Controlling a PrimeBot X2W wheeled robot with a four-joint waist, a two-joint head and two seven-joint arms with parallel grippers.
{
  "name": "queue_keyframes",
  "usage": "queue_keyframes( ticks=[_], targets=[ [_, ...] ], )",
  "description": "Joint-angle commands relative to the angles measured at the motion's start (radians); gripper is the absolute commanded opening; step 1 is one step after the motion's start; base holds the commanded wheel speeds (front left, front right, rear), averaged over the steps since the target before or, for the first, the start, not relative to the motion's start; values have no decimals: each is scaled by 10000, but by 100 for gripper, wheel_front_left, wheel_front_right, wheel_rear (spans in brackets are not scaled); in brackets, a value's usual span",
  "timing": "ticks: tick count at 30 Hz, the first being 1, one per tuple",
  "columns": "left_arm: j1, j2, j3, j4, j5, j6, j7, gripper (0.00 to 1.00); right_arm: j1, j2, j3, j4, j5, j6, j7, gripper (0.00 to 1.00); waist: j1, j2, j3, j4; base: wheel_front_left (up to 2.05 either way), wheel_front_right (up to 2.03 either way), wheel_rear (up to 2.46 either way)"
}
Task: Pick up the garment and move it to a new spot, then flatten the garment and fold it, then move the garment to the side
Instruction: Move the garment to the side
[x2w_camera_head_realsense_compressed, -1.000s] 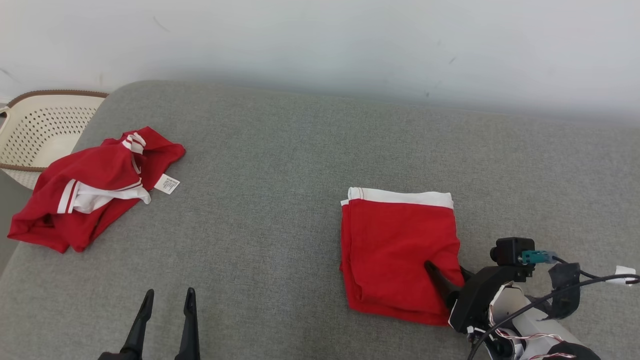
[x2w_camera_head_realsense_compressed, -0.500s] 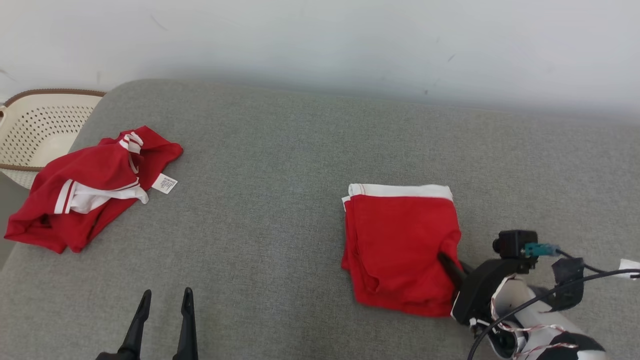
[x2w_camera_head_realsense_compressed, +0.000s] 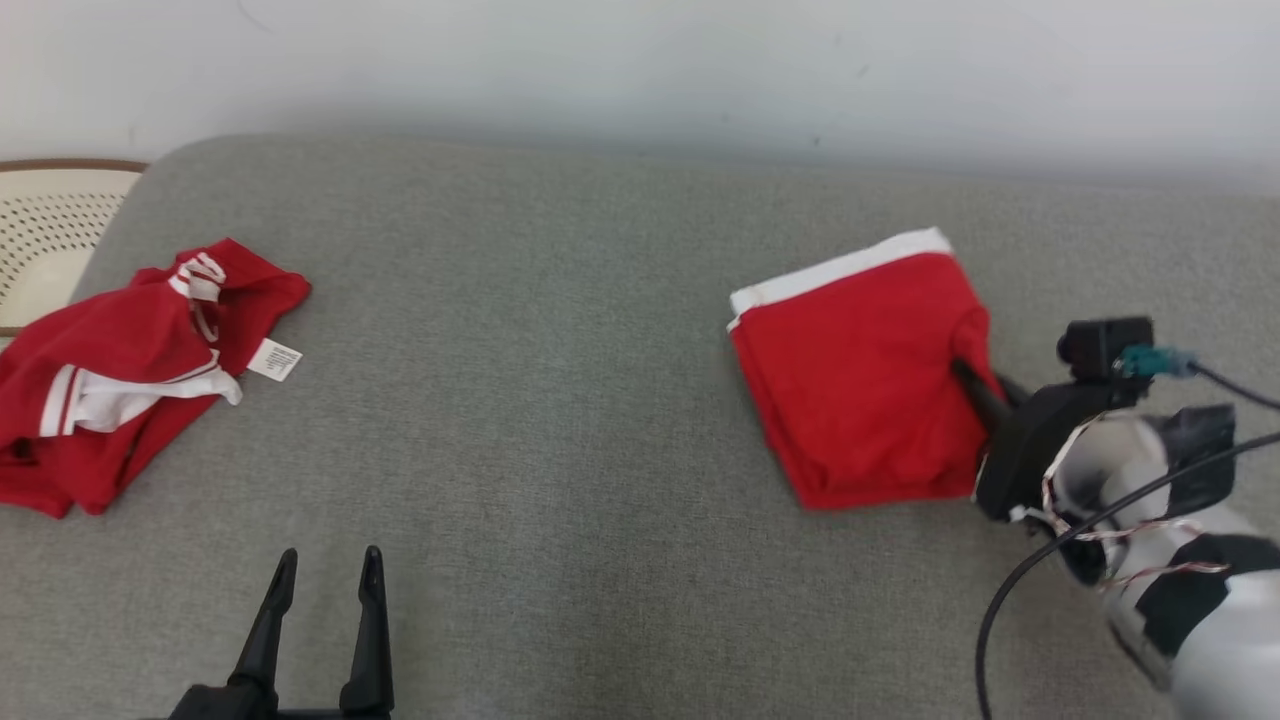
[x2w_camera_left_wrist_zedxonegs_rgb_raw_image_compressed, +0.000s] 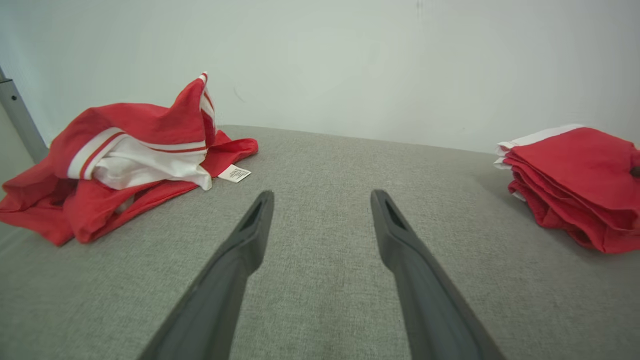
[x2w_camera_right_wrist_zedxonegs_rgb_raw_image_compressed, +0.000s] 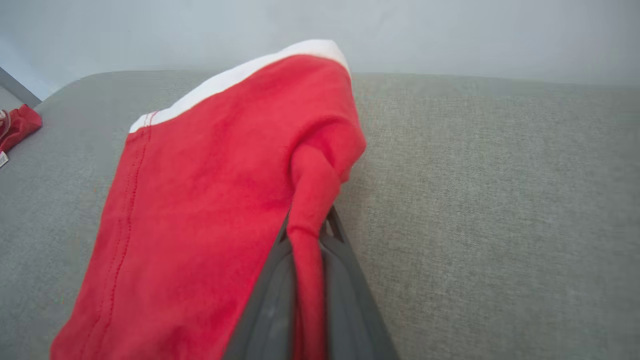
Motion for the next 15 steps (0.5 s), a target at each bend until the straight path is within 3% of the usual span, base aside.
queue_keyframes(
  ticks=[1,15],
  targets=[
    [-104,-2,29,-81,102,-27,-37,100,-231,-224,100,42,-92,-5,34,0,0,0,372,-274,0,0,0],
    [-1063,72,178,-986,453,-361,-37,100,-2704,-2297,716,573,-473,-5,403,0,0,0,2302,-876,0,0,0]
  ],
)
